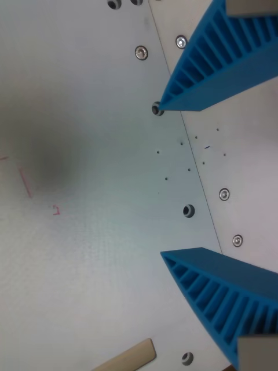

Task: Rotate around base positive x

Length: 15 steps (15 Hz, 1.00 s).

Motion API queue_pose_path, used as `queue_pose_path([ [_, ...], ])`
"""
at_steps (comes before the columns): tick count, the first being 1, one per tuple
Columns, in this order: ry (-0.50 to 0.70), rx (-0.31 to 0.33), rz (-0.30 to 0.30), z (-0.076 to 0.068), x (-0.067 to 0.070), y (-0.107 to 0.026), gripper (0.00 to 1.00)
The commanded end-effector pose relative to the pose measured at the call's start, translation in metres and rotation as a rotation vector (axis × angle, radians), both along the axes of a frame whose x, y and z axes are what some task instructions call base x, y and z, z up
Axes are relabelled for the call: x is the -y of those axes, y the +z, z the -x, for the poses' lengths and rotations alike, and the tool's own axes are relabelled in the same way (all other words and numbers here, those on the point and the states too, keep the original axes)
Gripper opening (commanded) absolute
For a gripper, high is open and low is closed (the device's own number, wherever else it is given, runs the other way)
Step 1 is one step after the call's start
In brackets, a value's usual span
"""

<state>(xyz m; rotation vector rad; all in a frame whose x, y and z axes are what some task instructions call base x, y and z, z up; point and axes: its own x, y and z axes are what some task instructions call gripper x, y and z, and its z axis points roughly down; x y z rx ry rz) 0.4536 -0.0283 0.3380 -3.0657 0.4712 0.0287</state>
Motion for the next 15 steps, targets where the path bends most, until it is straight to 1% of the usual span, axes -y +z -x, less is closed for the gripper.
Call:
queue_pose_path([
  [1, 0.010, 0.003, -0.154, 0.0008, 0.0045, 0.0029, 1.00],
  [15, 0.009, 0.001, -0.318, 0.0008, 0.0045, 0.0029, 1.00],
])
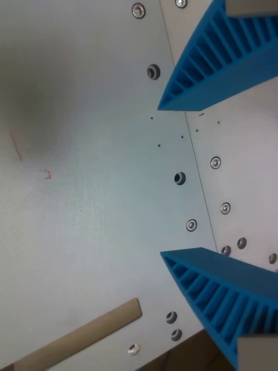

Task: Rotate around base positive x

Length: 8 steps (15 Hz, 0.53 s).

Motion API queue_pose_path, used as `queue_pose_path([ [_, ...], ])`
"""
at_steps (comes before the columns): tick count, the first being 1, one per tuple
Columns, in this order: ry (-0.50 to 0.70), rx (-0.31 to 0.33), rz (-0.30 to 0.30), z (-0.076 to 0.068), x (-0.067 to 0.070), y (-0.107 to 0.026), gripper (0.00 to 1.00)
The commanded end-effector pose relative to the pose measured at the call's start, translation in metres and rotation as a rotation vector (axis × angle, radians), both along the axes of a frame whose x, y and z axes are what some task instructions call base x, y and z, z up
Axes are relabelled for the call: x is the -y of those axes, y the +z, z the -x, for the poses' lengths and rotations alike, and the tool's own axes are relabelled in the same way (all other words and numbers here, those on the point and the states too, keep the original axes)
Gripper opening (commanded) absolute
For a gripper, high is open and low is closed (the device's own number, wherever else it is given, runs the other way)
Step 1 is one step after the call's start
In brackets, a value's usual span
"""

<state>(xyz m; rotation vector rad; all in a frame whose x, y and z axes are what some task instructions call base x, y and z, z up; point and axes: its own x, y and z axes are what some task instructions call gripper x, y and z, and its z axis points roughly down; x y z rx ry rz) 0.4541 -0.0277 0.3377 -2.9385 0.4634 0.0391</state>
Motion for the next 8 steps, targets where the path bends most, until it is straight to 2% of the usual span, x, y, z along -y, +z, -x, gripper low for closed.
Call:
queue_pose_path([
  [1, 0.020, -0.008, -0.203, 0.0012, 0.0051, 0.0032, 1.00],
  [8, 0.019, -0.009, -0.284, 0.0012, 0.0051, 0.0032, 1.00],
])
